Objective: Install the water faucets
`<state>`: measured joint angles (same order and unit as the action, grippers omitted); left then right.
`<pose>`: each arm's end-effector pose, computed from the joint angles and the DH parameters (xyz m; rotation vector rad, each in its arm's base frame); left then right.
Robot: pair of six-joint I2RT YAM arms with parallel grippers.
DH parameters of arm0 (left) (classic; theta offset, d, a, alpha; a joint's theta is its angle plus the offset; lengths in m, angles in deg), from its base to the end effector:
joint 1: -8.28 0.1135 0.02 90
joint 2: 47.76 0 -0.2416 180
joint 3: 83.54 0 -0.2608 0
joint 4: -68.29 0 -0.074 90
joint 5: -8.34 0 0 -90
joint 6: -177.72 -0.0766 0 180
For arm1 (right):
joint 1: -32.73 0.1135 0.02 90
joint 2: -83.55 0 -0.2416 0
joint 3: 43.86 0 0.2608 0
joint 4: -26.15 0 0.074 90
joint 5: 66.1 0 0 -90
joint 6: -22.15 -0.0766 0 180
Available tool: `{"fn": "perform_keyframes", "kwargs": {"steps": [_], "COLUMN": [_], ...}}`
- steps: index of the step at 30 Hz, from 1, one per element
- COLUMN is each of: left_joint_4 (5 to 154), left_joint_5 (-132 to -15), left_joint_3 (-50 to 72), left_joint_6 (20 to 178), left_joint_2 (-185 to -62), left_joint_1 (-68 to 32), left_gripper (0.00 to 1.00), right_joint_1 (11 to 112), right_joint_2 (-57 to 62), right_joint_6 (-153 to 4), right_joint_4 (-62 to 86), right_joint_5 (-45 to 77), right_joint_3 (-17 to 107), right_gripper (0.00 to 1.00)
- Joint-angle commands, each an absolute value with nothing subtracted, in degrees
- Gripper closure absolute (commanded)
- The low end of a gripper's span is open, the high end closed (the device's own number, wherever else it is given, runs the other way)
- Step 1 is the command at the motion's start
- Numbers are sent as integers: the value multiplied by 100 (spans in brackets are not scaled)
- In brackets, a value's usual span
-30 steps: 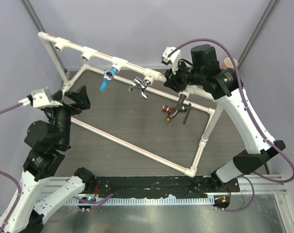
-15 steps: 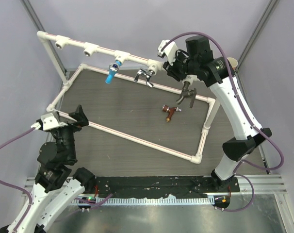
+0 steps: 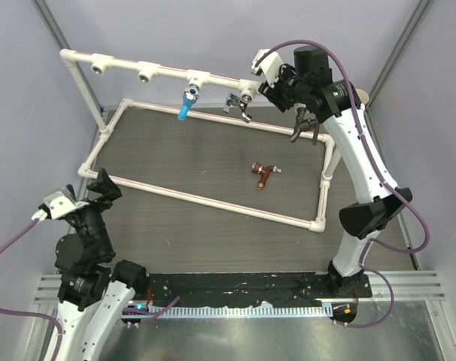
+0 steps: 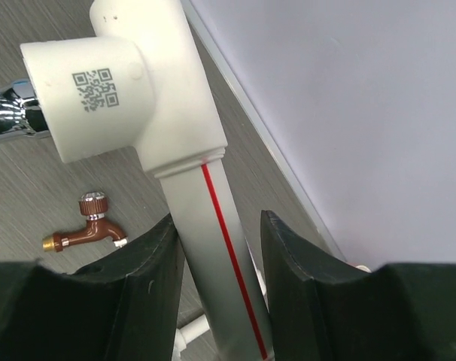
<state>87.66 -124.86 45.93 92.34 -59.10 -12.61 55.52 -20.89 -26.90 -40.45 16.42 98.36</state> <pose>0.1190 0.0107 0.3698 -0.4794 1.2315 0.0828 0.3813 0.1710 0.4350 -1.1598 1.7141 -0.0594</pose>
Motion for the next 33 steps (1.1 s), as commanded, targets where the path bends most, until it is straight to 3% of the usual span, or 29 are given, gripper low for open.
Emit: {"fn": "perform_keyframes", "kwargs": {"steps": [1, 2, 5, 8, 16, 25, 33], "left_joint_4": [8651, 8660, 8712, 8730, 8721, 8721, 8660], "left_joint_5": [-12174, -12165, -12095, -12051, -11998, -11963, -11963], "left_joint_3": [4651, 4634, 4607, 4607, 4607, 4625, 4678], "left_joint_6": [9571, 9589, 9651, 9712, 9747, 9783, 9958], "left_joint_2": [-5822, -5831, -5884, -5866, -5857, -5770, -5524], "left_joint_1": [-1053, -1036, -983, -922, -842, -807, -790], "left_gripper": [0, 0, 0, 0, 0, 0, 0], "right_joint_1": [5356, 5356, 5356, 5356, 5347, 5356, 5347], "right_joint_2": [-2000, -1920, -1508, -1129, -216, 1173, 3236], "right_joint_6": [-3822, -3936, -4129, -4349, -4772, -5491, -6239], "right_joint_4": [-3102, -3048, -2794, -2477, -1721, -693, -33], "right_joint_5": [2637, 2497, 2058, 1785, 1204, 1537, 3764], "right_joint_3": [9338, 9267, 8933, 8599, 7509, 6306, 4943], "right_gripper": [66, 54, 39, 32, 27, 18, 17]}}
